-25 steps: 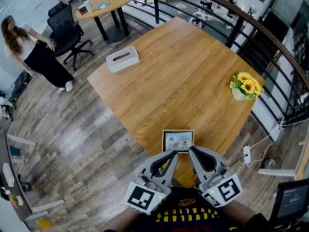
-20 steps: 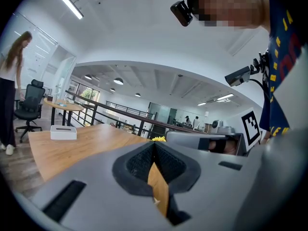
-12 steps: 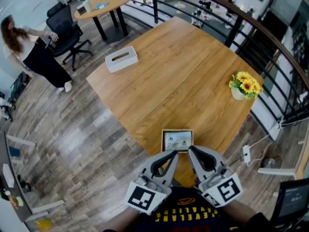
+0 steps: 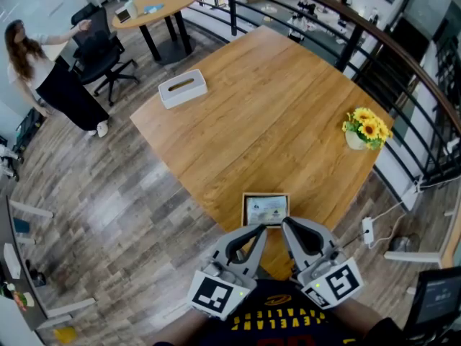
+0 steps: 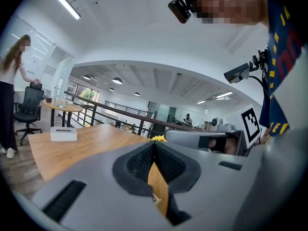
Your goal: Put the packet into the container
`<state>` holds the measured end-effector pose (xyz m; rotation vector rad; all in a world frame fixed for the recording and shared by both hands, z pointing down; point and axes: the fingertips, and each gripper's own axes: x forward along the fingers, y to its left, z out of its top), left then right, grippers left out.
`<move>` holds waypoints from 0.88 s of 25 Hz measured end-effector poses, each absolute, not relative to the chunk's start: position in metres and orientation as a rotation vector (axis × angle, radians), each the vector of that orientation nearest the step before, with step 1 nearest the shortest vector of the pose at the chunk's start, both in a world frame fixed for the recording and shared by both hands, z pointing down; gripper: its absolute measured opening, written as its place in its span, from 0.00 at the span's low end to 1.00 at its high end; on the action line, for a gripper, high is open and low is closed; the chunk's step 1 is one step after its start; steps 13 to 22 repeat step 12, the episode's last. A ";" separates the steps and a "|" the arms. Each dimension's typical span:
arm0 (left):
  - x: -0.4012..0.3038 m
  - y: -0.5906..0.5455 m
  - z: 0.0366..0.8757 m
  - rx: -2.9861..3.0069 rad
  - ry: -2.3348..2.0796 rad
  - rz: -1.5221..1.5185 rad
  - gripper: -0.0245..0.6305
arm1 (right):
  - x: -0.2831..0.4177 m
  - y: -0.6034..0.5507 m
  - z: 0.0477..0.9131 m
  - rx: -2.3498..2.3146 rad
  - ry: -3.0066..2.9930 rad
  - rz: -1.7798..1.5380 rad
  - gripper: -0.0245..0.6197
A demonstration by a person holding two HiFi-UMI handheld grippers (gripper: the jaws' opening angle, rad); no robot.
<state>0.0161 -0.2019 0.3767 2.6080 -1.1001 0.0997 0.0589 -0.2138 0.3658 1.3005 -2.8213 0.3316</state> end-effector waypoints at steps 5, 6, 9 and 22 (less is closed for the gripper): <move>0.015 -0.201 0.380 2.602 -1.106 0.109 0.04 | 0.059 -0.212 0.368 1.299 -2.821 0.345 0.05; 0.015 -0.200 0.381 2.601 -1.107 0.112 0.04 | 0.059 -0.212 0.369 1.299 -2.823 0.346 0.05; 0.013 -0.200 0.383 2.602 -1.111 0.118 0.04 | 0.059 -0.211 0.371 1.304 -2.820 0.353 0.05; 0.012 -0.200 0.385 2.603 -1.115 0.128 0.04 | 0.061 -0.210 0.373 1.322 -2.812 0.372 0.05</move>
